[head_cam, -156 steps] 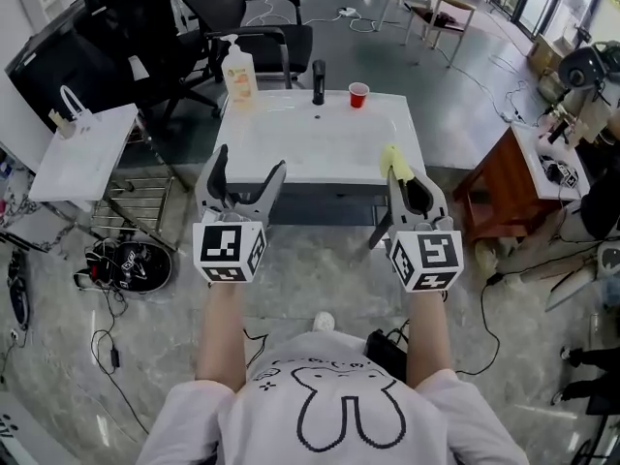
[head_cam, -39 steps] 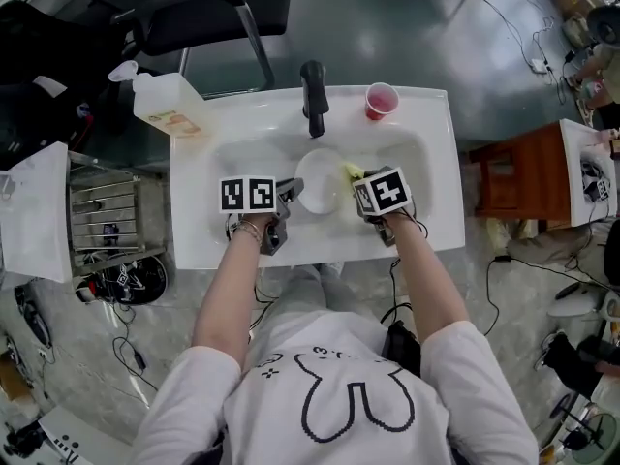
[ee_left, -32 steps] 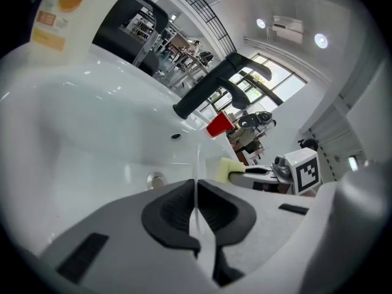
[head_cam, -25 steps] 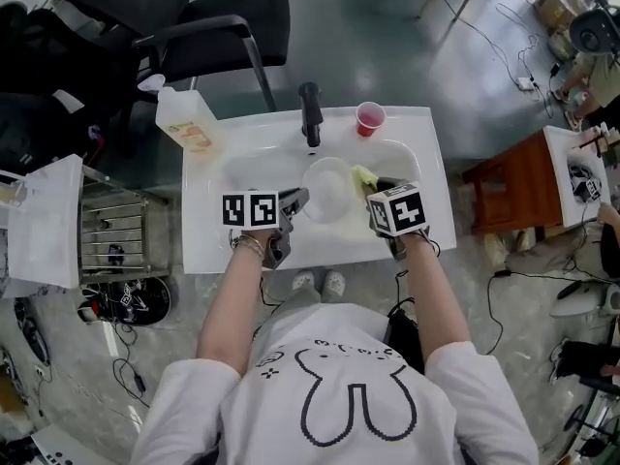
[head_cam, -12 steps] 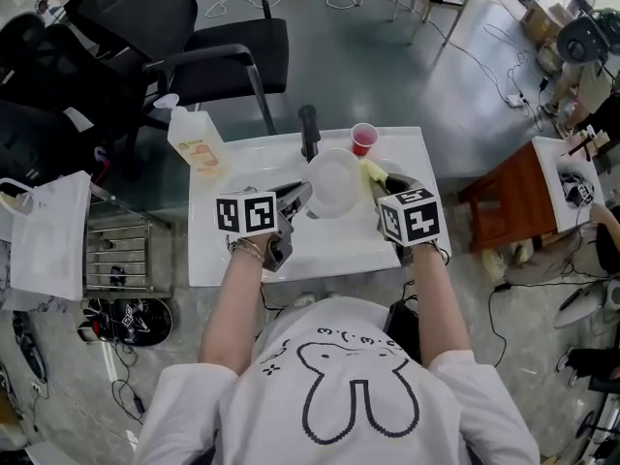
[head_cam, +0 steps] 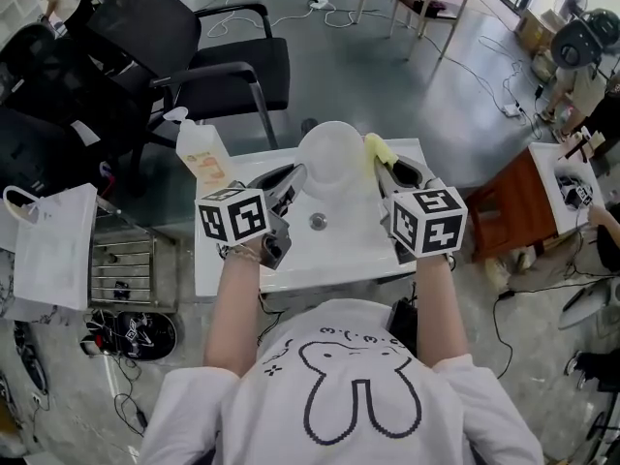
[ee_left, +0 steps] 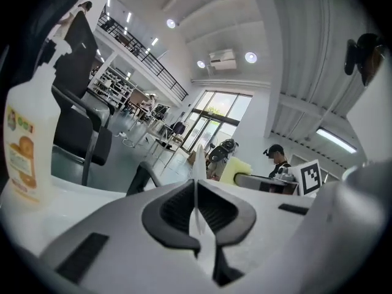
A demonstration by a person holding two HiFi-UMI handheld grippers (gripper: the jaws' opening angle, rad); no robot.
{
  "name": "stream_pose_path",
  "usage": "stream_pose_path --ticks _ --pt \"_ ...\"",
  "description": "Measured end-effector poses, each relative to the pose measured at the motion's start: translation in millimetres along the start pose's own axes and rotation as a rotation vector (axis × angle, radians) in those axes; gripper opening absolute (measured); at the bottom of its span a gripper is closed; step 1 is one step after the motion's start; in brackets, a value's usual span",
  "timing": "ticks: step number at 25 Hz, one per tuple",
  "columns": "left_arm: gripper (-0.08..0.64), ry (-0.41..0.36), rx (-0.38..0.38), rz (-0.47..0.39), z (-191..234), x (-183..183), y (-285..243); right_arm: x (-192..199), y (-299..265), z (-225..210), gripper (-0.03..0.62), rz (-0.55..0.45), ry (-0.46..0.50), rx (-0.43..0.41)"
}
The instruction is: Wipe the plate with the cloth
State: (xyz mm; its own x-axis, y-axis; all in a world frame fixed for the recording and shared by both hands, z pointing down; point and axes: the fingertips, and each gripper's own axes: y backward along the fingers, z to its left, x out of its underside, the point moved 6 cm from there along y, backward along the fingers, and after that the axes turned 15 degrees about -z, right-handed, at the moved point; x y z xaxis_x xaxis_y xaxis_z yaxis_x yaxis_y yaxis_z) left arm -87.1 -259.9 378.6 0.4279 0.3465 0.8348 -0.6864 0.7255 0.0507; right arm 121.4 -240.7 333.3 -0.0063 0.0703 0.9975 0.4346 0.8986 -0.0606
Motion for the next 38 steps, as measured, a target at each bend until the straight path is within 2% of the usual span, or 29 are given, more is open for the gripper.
stream_pose_path --ticks 4,10,17,21,25,32,38 --pt "0.02 -0.047 0.009 -0.045 -10.5 -15.2 7.2 -20.7 -1.3 11.8 0.051 -0.063 -0.012 -0.025" --pt "0.02 -0.109 0.02 -0.081 -23.7 -29.5 14.7 -56.4 -25.2 38.7 0.051 -0.133 -0.02 -0.107" --pt "0.02 -0.173 0.015 -0.096 -35.9 -40.5 21.6 -73.6 -52.2 79.0 0.051 -0.14 0.056 -0.198" --pt "0.02 -0.186 0.008 -0.106 -39.2 -45.3 25.8 -75.2 -56.0 81.8 0.051 -0.144 0.105 -0.177" --pt "0.02 -0.199 0.009 -0.116 -44.6 -47.4 27.8 -70.2 -53.4 66.6 0.051 -0.127 0.114 -0.121" --pt "0.02 -0.214 0.018 -0.131 -50.7 -50.0 27.7 -50.6 -46.1 27.1 0.051 -0.085 0.046 0.003" --pt "0.02 -0.207 0.019 -0.134 -50.2 -47.8 23.7 -43.4 -42.8 13.9 0.051 -0.064 0.023 0.043"
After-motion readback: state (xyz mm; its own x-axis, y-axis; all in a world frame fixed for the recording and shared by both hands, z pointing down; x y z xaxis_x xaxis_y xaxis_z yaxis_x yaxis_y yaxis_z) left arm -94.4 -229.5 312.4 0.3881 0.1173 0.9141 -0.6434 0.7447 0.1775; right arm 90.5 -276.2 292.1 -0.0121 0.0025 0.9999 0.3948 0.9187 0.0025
